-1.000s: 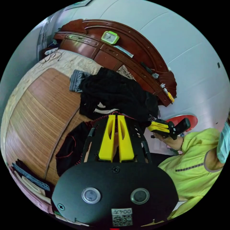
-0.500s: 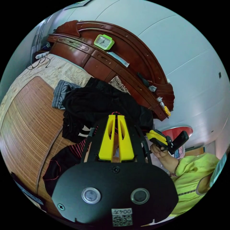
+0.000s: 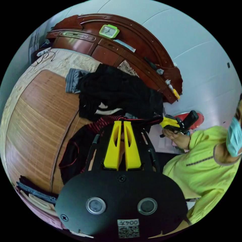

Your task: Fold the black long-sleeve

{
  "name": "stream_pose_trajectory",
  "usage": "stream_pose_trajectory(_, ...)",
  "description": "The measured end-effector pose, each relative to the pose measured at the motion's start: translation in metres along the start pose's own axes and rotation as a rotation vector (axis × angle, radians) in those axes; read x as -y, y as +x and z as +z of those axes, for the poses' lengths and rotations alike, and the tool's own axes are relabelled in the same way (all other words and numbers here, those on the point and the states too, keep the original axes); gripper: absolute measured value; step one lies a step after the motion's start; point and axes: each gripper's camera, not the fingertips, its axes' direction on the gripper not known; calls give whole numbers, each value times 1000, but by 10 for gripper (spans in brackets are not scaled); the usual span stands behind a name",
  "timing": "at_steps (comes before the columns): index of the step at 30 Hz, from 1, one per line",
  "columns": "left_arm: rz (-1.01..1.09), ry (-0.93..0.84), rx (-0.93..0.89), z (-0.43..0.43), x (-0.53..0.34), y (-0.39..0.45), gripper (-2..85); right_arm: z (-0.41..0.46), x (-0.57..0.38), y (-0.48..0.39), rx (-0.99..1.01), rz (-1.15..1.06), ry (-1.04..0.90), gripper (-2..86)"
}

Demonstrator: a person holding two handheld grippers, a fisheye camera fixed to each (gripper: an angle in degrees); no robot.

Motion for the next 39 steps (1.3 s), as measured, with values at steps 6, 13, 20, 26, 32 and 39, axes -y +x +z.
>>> stream_pose_trajectory(6,-26,-284,178,38,-137,-55,17,119,-50,-161,-25,-319,-179,-2)
stream_pose_trajectory(13,-128,-428,445,156,-278,-117,24,286,-154,-265,-88,-558,-459,16)
stream_pose_trajectory(20,-155,-356,641,188,-346,-116,41,320,-184,-256,-44,-530,-643,88)
stream_pose_trajectory(26,-305,-205,570,125,-389,-132,60,249,-138,-119,-202,-113,-547,83)
stream_pose_trajectory(32,-353,102,570,76,-369,-120,11,234,-137,-12,-319,6,-594,82)
stream_pose_trajectory(39,-5,100,490,163,-230,-69,3,234,-146,11,-209,148,-611,84)
